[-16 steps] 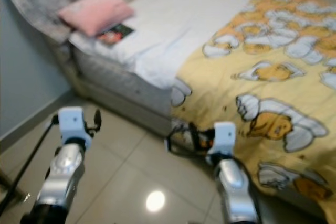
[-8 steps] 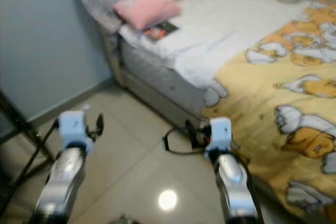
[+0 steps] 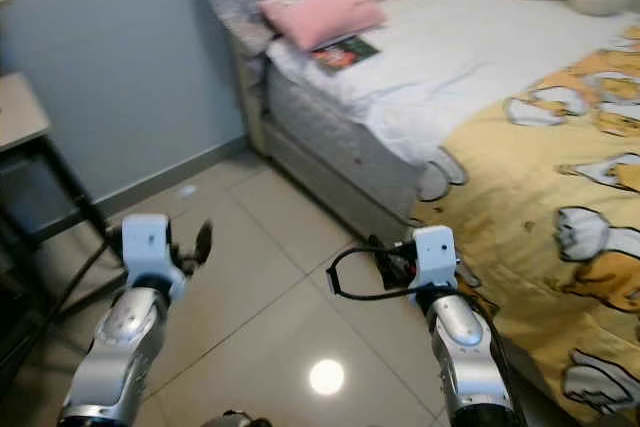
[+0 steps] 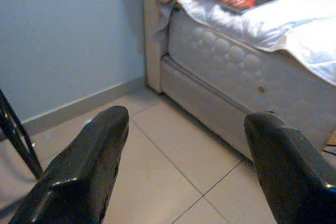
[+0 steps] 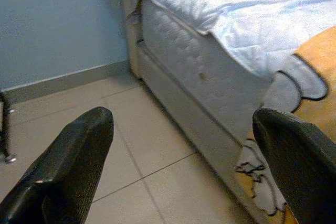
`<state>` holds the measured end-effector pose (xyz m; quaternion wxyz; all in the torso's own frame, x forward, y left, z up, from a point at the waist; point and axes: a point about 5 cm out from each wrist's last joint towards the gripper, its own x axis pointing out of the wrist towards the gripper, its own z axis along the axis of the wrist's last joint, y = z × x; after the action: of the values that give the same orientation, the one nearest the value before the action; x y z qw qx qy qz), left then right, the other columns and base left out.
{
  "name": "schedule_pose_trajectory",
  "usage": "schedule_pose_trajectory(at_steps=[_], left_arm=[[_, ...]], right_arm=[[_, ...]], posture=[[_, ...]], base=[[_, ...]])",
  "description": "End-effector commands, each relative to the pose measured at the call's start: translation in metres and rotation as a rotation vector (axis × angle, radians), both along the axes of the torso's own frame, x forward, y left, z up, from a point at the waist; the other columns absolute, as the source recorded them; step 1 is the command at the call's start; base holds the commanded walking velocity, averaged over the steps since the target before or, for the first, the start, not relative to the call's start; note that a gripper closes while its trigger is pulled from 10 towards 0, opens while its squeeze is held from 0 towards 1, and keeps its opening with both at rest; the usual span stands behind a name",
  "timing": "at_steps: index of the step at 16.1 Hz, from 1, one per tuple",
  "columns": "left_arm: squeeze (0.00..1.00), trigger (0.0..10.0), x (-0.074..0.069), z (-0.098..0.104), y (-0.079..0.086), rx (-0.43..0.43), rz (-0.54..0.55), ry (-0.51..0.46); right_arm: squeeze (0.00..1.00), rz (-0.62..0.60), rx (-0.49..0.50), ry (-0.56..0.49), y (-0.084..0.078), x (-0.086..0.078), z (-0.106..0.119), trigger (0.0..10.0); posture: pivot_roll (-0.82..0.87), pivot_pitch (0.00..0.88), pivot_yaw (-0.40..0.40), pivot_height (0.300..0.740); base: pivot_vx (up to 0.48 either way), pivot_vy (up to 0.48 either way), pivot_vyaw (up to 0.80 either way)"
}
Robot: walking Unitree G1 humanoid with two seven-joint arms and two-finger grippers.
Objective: Clean up the room
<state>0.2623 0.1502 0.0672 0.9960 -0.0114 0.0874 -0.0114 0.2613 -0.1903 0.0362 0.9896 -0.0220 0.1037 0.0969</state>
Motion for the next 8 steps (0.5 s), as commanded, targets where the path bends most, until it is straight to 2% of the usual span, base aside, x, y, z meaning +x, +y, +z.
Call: schedule_pose_trajectory(at_steps=[1,3,4,6,8], left_arm=[[0.00,10.0,-0.003,-0.006,-0.002,0.025,-0.001,0.031],[0.00,10.0,0.004,-0.006,0.002,0.027,0.050,0.051],[0.00,10.0,0.005,-0.004,0.003,0.042,0.046,0.038],[0.00,10.0,0.003,-0.005,0.009,0.062,0.065,0.037],[0.00,10.0,0.004,-0.006,0.011,0.047,0.101,0.039]], right_arm=[[0.42,0.006,0.033,0.000,0.005,-0.002,0.000,10.0],[0.42,0.007,0.089,-0.016,0.014,-0.003,-0.002,10.0],[0.37,-0.006,0.069,0.006,0.016,-0.001,-0.004,10.0],[0.38,0.021,0.054,-0.008,0.018,0.000,-0.002,10.0],[0.43,0.008,0.069,-0.002,0.020,-0.001,-0.003,10.0]], posture=[[-0.14,0.000,0.048,0.740],[-0.14,0.000,0.051,0.740],[-0.14,0.000,0.052,0.740],[-0.14,0.000,0.055,0.740],[-0.15,0.000,0.058,0.740]], base=[[0.000,0.000,0.48],[0.000,-0.351,0.48],[0.000,-0.480,0.00],[0.000,-0.480,0.57],[0.000,-0.480,0.55]])
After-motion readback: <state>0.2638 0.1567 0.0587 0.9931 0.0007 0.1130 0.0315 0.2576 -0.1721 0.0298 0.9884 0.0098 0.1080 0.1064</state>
